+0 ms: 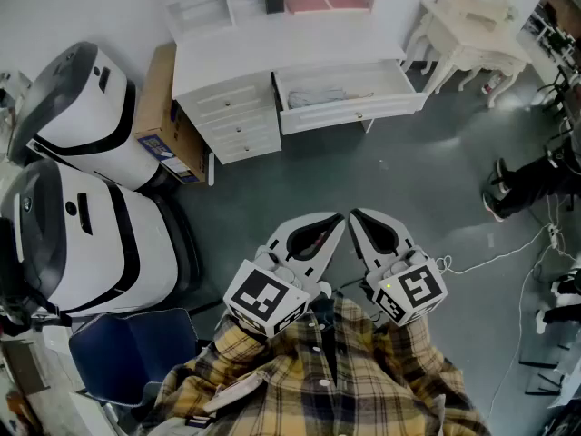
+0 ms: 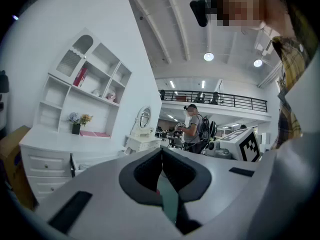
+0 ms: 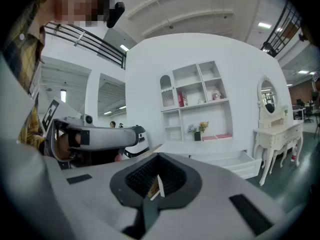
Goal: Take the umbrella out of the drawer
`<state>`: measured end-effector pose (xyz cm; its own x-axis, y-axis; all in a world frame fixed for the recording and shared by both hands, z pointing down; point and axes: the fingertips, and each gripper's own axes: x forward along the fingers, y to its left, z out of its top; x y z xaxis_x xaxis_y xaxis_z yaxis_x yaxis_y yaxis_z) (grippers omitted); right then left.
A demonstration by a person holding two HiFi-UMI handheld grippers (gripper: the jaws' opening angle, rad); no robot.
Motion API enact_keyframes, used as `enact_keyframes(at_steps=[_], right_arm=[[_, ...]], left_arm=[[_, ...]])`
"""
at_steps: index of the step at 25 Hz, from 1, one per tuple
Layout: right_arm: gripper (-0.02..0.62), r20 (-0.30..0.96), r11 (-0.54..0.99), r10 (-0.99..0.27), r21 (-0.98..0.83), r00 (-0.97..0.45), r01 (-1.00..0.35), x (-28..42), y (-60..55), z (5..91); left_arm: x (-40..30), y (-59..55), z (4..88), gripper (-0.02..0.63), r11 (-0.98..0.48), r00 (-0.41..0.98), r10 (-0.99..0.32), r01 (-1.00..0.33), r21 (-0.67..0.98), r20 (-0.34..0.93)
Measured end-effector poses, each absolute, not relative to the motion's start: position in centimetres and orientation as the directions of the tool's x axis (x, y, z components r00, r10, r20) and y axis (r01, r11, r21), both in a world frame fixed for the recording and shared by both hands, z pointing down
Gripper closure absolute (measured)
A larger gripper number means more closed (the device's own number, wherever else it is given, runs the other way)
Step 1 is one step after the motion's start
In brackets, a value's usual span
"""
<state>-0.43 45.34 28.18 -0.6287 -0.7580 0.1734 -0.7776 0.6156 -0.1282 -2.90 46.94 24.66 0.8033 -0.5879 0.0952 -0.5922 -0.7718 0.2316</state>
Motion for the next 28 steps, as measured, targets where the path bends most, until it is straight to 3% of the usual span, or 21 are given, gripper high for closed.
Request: enact_keyframes(at_steps=[14, 28], right_arm=[[0.578, 0.161, 0.638, -0.741, -0.132, -0.652, -0.758, 3.0, 47.6, 28.3], [0.578, 0.183, 0.654, -0.711, -0.184, -0.679, -0.734, 3.8, 45.4, 30.1]], left_arm=[[0.7, 48.5, 24.0, 0.584, -0.767, 0.785, -0.616, -0.617, 0.178, 0.066], [1.8, 45.9, 26.2, 0.584, -0.743, 0.763, -0.636, -0.646, 0.177, 0.116]])
